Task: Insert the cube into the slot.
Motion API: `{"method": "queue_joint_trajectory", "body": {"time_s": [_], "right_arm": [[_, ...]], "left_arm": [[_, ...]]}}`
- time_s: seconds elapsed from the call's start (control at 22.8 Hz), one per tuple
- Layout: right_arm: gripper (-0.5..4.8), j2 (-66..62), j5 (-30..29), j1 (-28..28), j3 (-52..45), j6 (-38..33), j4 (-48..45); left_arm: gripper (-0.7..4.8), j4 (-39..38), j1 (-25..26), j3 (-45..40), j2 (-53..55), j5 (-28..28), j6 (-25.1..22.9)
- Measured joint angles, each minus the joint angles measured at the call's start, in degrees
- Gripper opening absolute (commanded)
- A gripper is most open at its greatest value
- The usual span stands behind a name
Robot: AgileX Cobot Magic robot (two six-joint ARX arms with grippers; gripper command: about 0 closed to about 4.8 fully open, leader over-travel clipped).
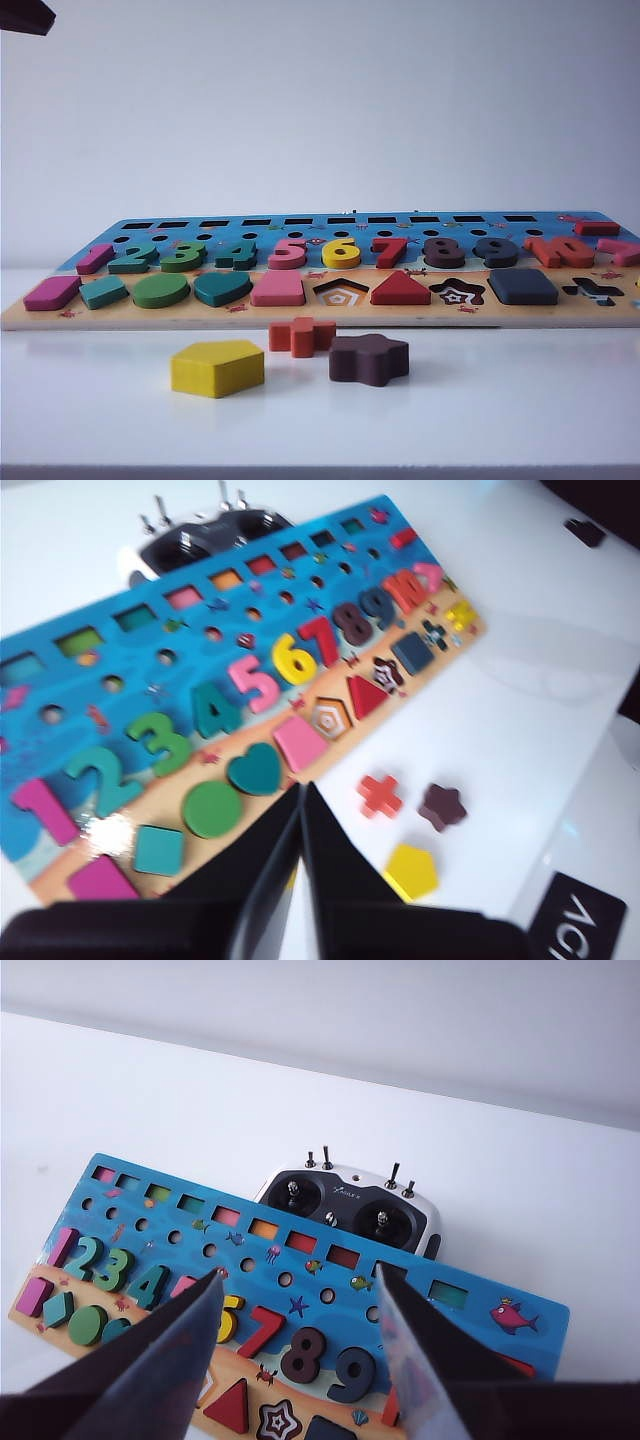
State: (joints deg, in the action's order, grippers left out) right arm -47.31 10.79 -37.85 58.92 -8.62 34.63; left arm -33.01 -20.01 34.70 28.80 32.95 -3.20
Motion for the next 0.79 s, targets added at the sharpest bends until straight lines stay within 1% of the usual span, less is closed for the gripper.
{"method": "queue_joint_trajectory", "body": {"time_s": [0.09, 0.13, 0.18, 0.22, 0.26, 0.31, 0.35, 0.39, 0.53, 0.61, 0.7, 0.79], "right_arm": [[2.84, 4.15, -4.76, 2.93, -5.77, 0.55, -3.39], [2.84, 6.88, -9.09, 6.19, -9.35, 0.55, -5.77], [2.84, 8.59, -12.02, 8.35, -11.37, 0.52, -7.02], [2.84, 11.26, -16.04, 12.39, -14.1, 0.02, -8.07], [2.84, 12.68, -17.55, 14.71, -15.26, -0.2, -8.31], [2.84, 15.72, -19.67, 19.12, -17.4, -0.57, -8.59], [2.84, 17.31, -20.68, 21.11, -18.43, -0.59, -8.57], [2.84, 20.7, -22.27, 24.39, -20.28, -0.59, -8.59], [2.83, 26.32, -22.64, 28.35, -24.2, -0.59, -8.98], [2.83, 30.32, -22.58, 31.12, -27.58, -0.61, -8.92], [2.83, 33.35, -22.56, 33.07, -30.03, -1.51, -8.9], [2.83, 36.92, -22.21, 35.6, -33.2, -3.17, -8.92]], "left_arm": [[0.09, 1.9, 2.71, 0.0, 0.0, -0.02, 0.02], [0.09, 3.21, 4.2, 0.0, 0.0, 0.0, 0.0], [0.09, 3.78, 5.14, 0.0, 0.0, -0.02, 0.0], [0.09, 5.05, 7.15, 0.0, -0.04, -0.04, 0.0], [0.09, 5.79, 8.46, 0.0, -0.24, -0.07, 0.0], [0.09, 6.99, 10.69, 0.0, -0.79, -0.07, 0.0], [0.09, 7.63, 11.72, 0.0, -1.09, -0.04, 0.0], [0.09, 9.99, 13.86, 0.02, -1.53, -0.15, 0.0], [0.09, 14.1, 16.59, 0.0, -2.75, -2.05, -0.02], [0.09, 16.9, 17.38, 0.02, -3.96, -5.51, -0.04], [0.09, 17.57, 17.4, 0.02, -4.5, -8.85, -0.04], [0.09, 17.66, 17.4, 0.0, -5.18, -15.47, -0.09]]}}
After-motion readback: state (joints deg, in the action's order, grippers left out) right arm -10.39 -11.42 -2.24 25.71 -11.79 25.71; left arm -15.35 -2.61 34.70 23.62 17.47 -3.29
